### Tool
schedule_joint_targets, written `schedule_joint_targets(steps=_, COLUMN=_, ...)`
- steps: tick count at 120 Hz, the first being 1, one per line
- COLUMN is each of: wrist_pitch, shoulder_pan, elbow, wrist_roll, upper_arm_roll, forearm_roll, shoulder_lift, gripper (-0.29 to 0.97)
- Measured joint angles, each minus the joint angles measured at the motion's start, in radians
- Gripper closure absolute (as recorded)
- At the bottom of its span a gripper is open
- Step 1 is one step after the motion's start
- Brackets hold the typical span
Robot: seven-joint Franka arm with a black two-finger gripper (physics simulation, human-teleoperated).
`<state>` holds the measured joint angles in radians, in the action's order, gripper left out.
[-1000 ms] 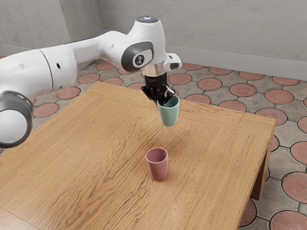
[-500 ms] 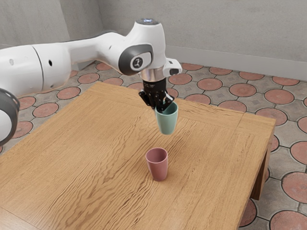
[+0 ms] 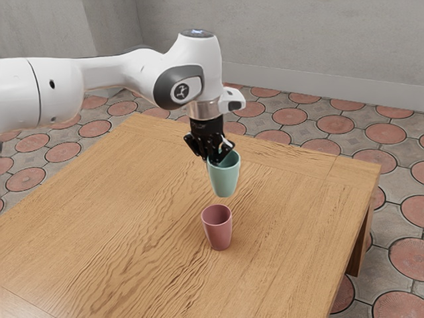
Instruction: Place the left cup onto the right cup
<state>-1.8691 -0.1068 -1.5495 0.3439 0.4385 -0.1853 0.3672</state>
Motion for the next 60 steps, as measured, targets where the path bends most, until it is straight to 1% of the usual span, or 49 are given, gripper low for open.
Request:
schedule_joint_targets(steps=34, wrist_pitch=-0.029, shoulder_pan=-0.002, elbow=-0.126, wrist_roll=0.007, upper_arm_roll=-0.01, forearm_roll=0.05, shoulder_lift=-0.09, gripper=0.78)
schedule_joint_targets(steps=60, wrist_pitch=-0.042, shoulder_pan=-0.003, elbow=-0.172, wrist_roll=0.013, upper_arm_roll=-0.011, forearm_roll=0.071, shoulder_lift=-0.123, gripper=0.78)
